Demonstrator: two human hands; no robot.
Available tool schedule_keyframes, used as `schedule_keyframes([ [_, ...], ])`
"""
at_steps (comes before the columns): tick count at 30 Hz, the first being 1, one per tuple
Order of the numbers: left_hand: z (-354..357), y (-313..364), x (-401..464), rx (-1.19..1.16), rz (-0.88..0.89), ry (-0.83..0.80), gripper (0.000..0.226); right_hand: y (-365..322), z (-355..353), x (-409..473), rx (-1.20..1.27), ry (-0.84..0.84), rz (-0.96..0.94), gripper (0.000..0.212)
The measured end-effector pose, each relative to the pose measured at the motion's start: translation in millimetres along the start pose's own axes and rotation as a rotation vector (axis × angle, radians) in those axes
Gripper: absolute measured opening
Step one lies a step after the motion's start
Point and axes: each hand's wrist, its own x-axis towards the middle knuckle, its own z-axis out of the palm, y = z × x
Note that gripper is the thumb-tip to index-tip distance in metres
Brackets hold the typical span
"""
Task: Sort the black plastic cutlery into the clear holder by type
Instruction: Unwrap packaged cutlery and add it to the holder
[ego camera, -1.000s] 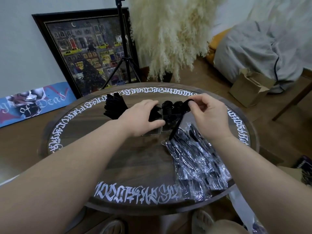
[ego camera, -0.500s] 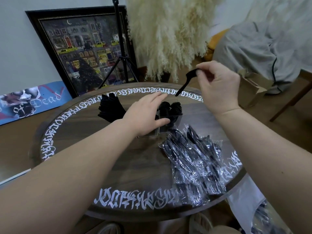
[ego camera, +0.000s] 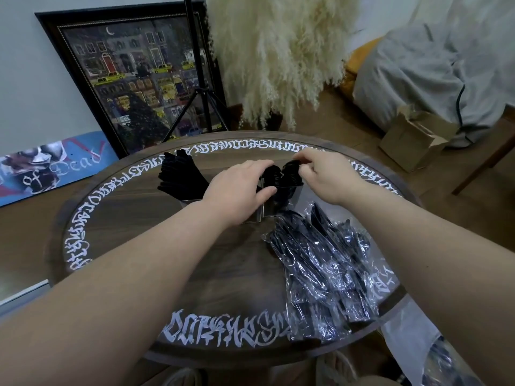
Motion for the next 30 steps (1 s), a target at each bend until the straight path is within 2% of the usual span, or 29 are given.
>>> schedule_keyframes([
  [5,0,1,1,-0.003,-0.001,0.006,0.056,6,5,-9,0.04,-0.088,-0.029,0.042],
  [10,-3,4,-8,0.038,0.045,0.057,0.061,12,-1,-38,0.087,0.055,0.024,0.054],
  [13,-2,11,-21,0.053,0.122,0.191,0.053,23,-3,-62,0.108,0.131,0.122,0.056],
  [16,6,25,-37,0.056,0.226,0.302,0.044,41,-2,-87,0.087,0.137,0.237,0.049],
  [20,34,50,-56,0.032,0.266,0.179,0.033,66,6,-117,0.04,0.058,0.366,0.034],
  [24,59,72,-66,0.039,0.172,-0.127,0.056,84,13,-132,-0.002,0.039,0.532,0.024],
  [27,73,88,-63,0.071,0.174,-0.286,0.074,94,16,-141,-0.027,-0.024,0.636,0.034],
  [30,83,99,-59,0.099,0.167,-0.408,0.076,92,22,-145,-0.008,-0.112,0.683,0.048],
])
